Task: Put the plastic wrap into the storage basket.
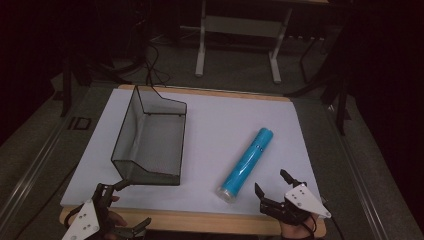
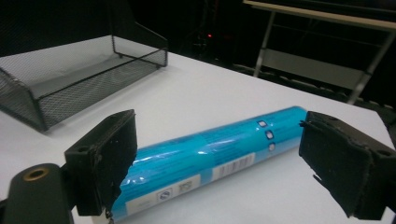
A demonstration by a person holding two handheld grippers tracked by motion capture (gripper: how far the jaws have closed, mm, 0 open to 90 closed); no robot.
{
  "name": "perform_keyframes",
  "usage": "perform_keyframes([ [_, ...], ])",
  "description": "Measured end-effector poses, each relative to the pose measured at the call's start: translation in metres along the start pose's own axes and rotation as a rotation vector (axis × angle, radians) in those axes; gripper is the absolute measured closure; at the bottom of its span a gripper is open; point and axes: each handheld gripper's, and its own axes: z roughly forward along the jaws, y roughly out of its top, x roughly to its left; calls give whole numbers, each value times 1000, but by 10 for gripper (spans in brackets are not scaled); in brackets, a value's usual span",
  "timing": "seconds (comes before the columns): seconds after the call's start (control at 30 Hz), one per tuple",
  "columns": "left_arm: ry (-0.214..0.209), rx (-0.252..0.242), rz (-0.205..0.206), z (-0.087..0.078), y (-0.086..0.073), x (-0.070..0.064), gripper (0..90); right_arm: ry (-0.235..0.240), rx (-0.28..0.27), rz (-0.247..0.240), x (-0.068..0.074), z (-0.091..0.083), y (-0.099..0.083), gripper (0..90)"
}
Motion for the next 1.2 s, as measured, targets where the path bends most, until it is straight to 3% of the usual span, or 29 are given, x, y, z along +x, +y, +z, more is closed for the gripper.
perform_keyframes([
  [0.3, -6, -3, -20, 0, 2, -2, 2, 3, -10, -43, 6, 0, 4, 112],
  [0.4, 7, -9, -26, -1, 3, -3, 2, 9, 23, -62, 7, 3, 2, 112],
  [0.6, 3, 14, 4, 2, 4, -6, 2, 7, 34, -40, 4, 4, 4, 112],
  [0.8, 5, 18, -5, 0, 2, -6, 2, -42, 64, -51, 10, 13, 14, 107],
  [0.83, 3, 21, -10, 0, 2, -6, 2, -69, 88, -44, 13, 18, 22, 105],
  [0.9, 5, 24, -11, 0, 2, -8, 2, -69, 82, -13, 15, 20, 30, 101],
  [1.0, -3, 26, -7, 0, 3, -10, 2, -78, 89, -4, 16, 23, 37, 95],
  [1.07, -8, 32, -5, 1, 3, -10, 2, -114, 106, 21, 19, 31, 45, 95],
  [1.13, -10, 40, -8, 1, 2, -10, 2, -94, 133, 82, 19, 42, 54, 95],
  [1.2, -10, 39, -14, 0, 2, -9, 2, -91, 151, 97, 19, 47, 57, 95],
])
